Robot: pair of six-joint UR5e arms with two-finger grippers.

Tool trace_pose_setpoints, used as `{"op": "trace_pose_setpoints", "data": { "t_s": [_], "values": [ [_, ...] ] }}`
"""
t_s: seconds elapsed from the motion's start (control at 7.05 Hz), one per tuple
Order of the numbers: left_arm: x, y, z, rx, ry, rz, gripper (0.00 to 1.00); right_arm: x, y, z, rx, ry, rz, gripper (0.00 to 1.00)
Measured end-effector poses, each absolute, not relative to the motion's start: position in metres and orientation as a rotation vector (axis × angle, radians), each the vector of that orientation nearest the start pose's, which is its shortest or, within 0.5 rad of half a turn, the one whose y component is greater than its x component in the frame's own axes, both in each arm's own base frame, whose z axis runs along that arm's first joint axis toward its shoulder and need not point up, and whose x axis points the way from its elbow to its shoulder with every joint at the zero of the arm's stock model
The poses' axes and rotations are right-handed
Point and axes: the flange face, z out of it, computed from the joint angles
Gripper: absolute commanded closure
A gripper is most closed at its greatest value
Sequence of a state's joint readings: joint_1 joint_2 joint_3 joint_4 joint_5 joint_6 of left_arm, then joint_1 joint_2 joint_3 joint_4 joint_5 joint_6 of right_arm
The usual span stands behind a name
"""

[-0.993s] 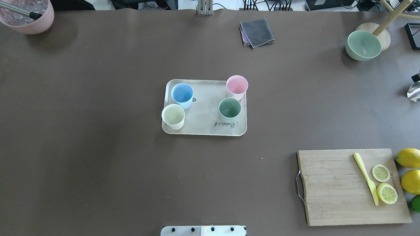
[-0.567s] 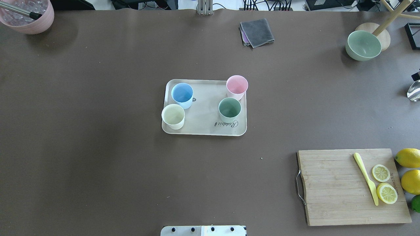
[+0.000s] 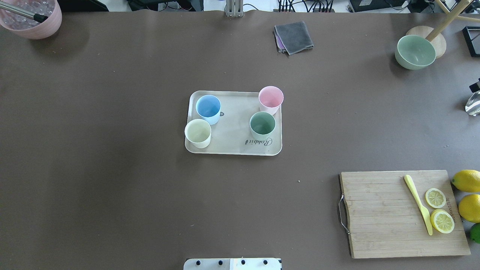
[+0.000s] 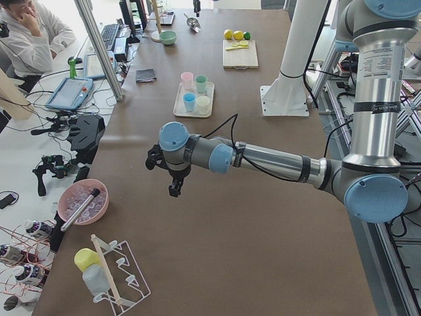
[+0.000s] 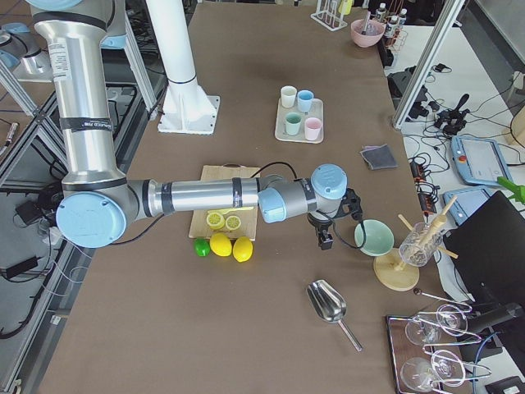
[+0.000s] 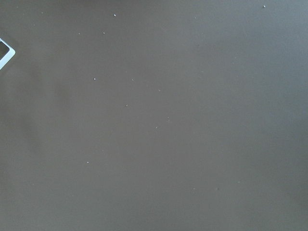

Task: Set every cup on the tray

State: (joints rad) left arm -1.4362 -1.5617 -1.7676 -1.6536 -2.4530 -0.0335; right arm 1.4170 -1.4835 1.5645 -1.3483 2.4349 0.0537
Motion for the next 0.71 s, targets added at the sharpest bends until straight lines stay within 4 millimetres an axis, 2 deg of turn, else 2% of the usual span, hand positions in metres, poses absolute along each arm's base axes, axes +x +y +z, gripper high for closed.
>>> {"op": "trace_pose_setpoints", "data": {
  "t_s": [0.71],
  "values": [
    [0.0109, -0.4976, 0.5458, 0.186, 0.899, 0.218, 0.02, -0.0234, -0.5478, 0.5831, 0.202, -0.881, -0.221, 0.01]
  ]
}}
